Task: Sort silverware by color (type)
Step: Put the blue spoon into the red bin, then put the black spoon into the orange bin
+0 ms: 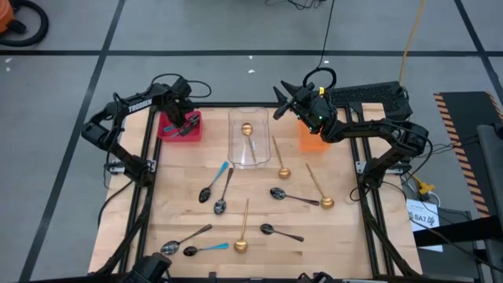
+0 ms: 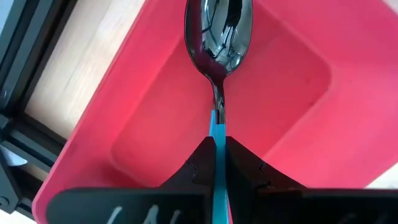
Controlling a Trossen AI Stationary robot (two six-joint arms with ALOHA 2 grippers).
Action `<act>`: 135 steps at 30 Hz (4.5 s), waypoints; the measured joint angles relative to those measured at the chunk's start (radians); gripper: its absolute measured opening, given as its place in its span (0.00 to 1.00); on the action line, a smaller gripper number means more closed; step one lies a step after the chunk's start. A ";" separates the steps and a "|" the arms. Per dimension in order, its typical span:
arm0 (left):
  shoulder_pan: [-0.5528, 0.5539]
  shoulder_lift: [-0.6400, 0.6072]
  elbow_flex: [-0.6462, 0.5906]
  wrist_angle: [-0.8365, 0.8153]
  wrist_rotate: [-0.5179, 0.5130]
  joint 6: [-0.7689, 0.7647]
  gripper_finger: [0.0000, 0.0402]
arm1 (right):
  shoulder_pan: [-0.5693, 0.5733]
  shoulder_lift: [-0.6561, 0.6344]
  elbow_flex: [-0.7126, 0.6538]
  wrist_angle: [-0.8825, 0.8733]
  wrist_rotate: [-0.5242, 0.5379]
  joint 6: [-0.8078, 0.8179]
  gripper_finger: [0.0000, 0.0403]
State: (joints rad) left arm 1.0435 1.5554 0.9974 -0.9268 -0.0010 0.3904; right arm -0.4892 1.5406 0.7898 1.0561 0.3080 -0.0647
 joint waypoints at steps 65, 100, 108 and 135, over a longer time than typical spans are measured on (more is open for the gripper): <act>-0.581 -0.163 0.001 0.621 0.004 -0.139 0.17 | 0.263 -0.257 0.402 -1.788 -0.326 0.542 0.41; -0.973 -0.163 0.001 0.505 -0.001 -0.217 0.17 | 0.844 0.085 0.301 -1.838 -0.105 0.658 0.41; -1.049 -0.163 0.001 0.451 -0.008 -0.217 0.17 | 0.837 0.178 0.301 -1.746 -0.067 0.574 0.41; -1.062 -0.162 0.001 0.402 -0.009 -0.186 0.17 | 0.756 0.298 0.300 -1.642 -0.199 0.606 0.03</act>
State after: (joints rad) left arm -0.0181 1.3930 0.9981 -0.5251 -0.0097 0.2046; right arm 0.2666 1.8389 1.0897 -0.5861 0.1090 0.5410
